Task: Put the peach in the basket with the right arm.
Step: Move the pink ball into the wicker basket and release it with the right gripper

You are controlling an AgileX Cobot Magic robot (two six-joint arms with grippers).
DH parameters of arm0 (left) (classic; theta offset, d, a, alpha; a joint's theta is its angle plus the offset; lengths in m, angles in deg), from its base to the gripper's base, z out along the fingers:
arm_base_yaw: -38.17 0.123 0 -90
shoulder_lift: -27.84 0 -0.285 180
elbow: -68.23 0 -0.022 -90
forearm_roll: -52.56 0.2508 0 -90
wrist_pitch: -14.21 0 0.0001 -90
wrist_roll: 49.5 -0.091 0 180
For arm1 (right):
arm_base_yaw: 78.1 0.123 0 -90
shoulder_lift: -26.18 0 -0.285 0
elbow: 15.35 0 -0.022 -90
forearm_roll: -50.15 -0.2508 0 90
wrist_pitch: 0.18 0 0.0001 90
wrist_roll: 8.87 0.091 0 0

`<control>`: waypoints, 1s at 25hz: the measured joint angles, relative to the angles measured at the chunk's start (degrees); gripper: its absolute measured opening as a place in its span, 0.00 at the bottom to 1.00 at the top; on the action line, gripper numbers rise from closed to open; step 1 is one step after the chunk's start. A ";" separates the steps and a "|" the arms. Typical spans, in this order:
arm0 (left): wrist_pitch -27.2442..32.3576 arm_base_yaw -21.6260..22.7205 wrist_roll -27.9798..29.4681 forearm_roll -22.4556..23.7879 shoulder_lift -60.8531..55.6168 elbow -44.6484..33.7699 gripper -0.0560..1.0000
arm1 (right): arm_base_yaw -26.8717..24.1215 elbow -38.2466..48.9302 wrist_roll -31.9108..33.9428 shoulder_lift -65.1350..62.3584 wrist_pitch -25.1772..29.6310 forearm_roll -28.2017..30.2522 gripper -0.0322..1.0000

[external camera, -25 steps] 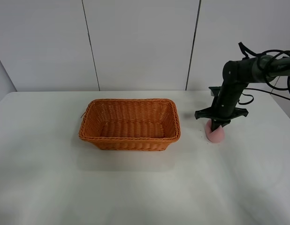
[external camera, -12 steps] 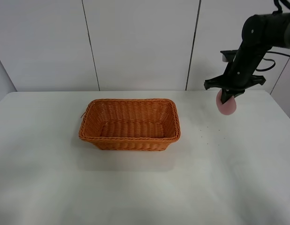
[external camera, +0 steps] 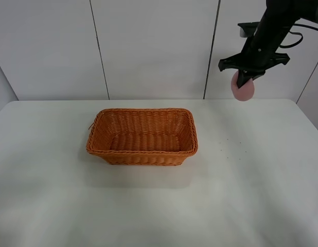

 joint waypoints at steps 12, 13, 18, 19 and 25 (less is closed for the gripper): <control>0.00 0.00 0.00 0.00 0.00 0.00 0.99 | 20.47 -3.42 0.31 3.45 -4.32 -0.54 0.03; 0.00 0.00 0.00 0.00 0.00 0.00 0.99 | 21.70 -3.42 0.36 4.51 -5.53 -0.59 0.03; 0.00 0.00 0.00 0.00 0.00 0.00 0.99 | 26.10 -3.42 0.53 11.79 -12.98 -0.84 0.03; 0.00 0.00 0.00 0.00 0.00 0.00 0.99 | 26.40 -3.42 0.53 13.35 -14.52 -0.84 0.03; 0.00 0.00 0.00 0.00 0.00 0.00 0.99 | 26.48 -3.42 0.71 19.95 -18.92 -0.61 0.05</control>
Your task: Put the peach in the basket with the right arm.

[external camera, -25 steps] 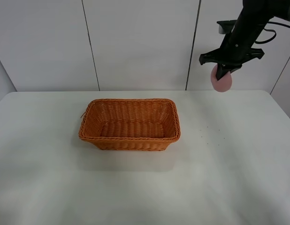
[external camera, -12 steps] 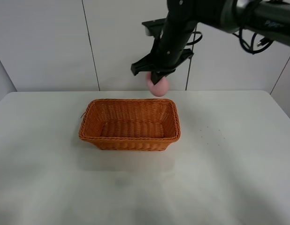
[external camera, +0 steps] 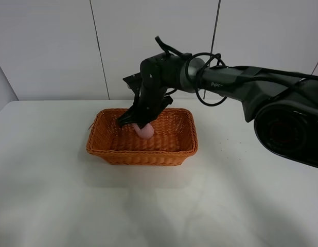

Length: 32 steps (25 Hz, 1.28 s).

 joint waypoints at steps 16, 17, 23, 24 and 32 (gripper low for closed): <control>0.00 0.00 0.00 0.00 0.00 0.00 0.99 | 0.00 -14.64 1.51 1.17 13.53 -0.34 0.70; 0.00 0.00 0.00 0.00 0.00 0.00 0.99 | 0.00 -16.81 1.51 1.17 15.38 -0.34 0.70; 0.00 0.00 0.00 0.00 0.00 0.00 0.99 | -0.97 -21.82 1.56 0.45 18.56 -0.51 0.70; 0.00 0.00 0.00 0.00 0.00 0.00 0.99 | -1.42 -21.86 1.56 0.33 18.56 -0.60 0.70; 0.00 0.00 0.00 0.00 0.00 0.00 0.99 | -9.86 -21.86 1.56 0.33 18.70 -0.92 0.70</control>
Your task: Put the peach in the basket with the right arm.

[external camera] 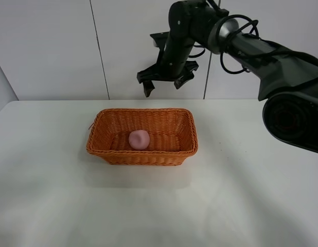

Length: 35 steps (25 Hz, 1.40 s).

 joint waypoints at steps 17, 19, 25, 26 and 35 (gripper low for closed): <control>0.00 0.00 0.00 0.00 0.00 0.00 0.99 | -25.79 0.00 0.00 0.00 0.00 0.47 0.70; 0.00 0.00 0.00 0.00 0.00 0.00 0.99 | -25.99 0.00 0.00 0.00 0.00 0.51 0.70; 0.00 0.00 0.00 0.00 0.00 0.00 0.99 | -25.81 1.70 0.00 -2.36 0.00 0.00 0.70; 0.00 0.00 0.00 0.00 0.00 0.00 0.99 | -25.81 3.18 0.00 -3.72 0.00 0.00 0.70; 0.00 0.00 0.00 0.00 0.00 0.00 0.99 | -25.81 31.55 0.00 -27.06 -0.15 0.58 0.70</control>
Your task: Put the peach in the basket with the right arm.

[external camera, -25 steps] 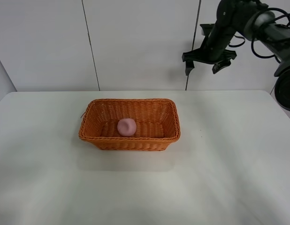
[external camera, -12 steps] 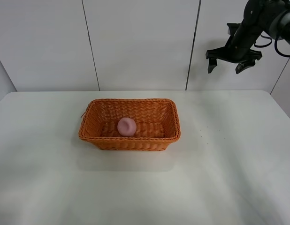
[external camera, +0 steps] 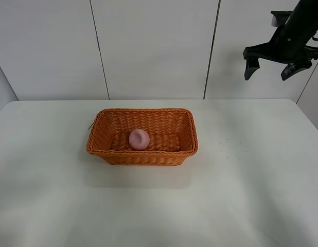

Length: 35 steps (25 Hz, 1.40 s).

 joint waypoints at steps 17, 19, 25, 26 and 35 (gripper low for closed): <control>0.00 0.00 0.00 0.00 0.00 0.00 0.99 | 0.00 63.49 -0.23 -71.45 -6.18 -1.36 0.70; 0.00 0.00 0.00 0.00 0.00 0.00 0.99 | 0.00 67.70 -0.44 -80.35 -9.40 -1.36 0.70; 0.00 0.00 0.00 0.00 0.00 0.00 0.99 | 0.00 75.61 -0.92 -97.74 -10.40 -1.18 0.70; 0.00 0.00 0.00 0.00 0.00 0.00 0.99 | 0.00 75.77 -0.92 -99.50 -10.23 -1.18 0.70; 0.00 0.00 0.00 0.00 0.00 0.00 0.99 | 0.00 76.17 -0.86 -107.68 -10.37 -1.12 0.70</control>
